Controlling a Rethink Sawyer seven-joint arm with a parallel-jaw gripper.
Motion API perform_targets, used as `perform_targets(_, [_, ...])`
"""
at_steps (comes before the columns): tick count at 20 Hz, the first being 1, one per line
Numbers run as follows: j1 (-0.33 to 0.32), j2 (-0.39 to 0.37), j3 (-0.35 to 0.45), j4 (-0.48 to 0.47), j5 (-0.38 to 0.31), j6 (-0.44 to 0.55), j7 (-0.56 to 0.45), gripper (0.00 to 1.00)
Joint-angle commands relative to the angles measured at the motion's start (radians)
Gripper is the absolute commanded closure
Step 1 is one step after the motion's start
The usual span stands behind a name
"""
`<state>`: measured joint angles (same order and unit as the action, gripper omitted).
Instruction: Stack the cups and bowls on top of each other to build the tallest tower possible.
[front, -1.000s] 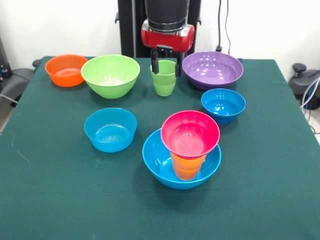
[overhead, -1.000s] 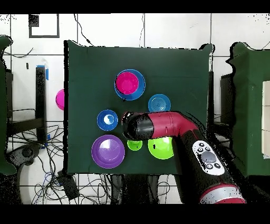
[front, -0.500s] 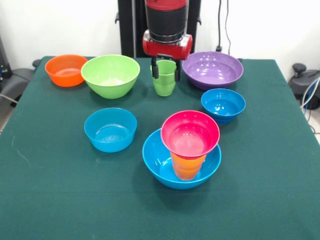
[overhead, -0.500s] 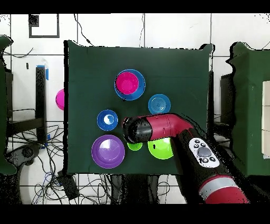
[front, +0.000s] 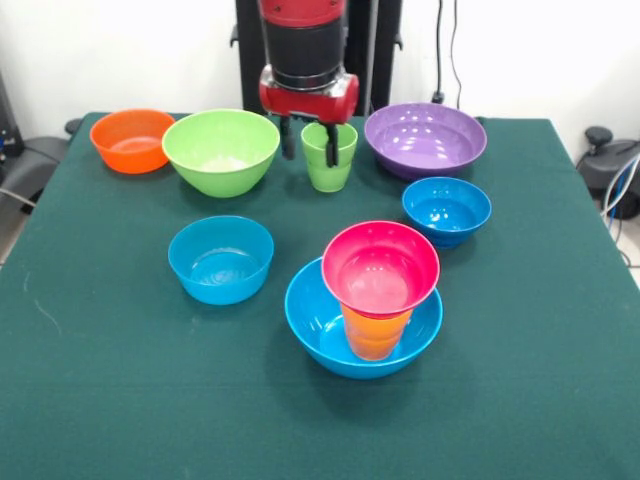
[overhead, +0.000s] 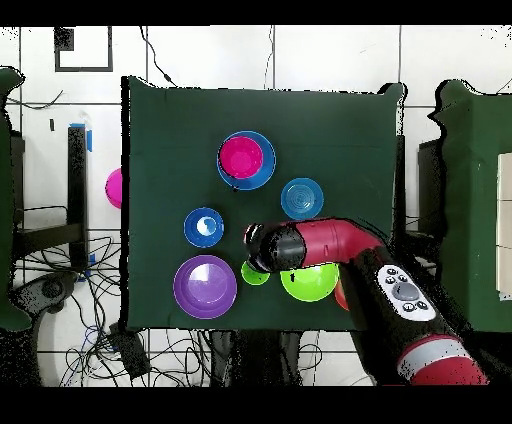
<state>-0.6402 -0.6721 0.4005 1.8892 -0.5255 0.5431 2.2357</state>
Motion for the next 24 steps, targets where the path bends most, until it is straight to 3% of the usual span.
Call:
perform_targets(1, [-0.063,-0.035,0.097,0.034,-0.064,0.079,-0.263,0.00])
perform_targets(9, [-0.122,-0.076,0.142,0.061,-0.070,0.130,-0.290,0.00])
perform_targets(16, [-0.111,0.011,0.127,0.038,-0.132,0.064,-0.240,0.00])
perform_targets(18, [-0.106,0.050,0.114,0.029,-0.141,0.052,-0.212,0.00])
perform_targets(24, [-0.070,0.059,0.049,0.045,-0.140,0.013,-0.066,0.00])
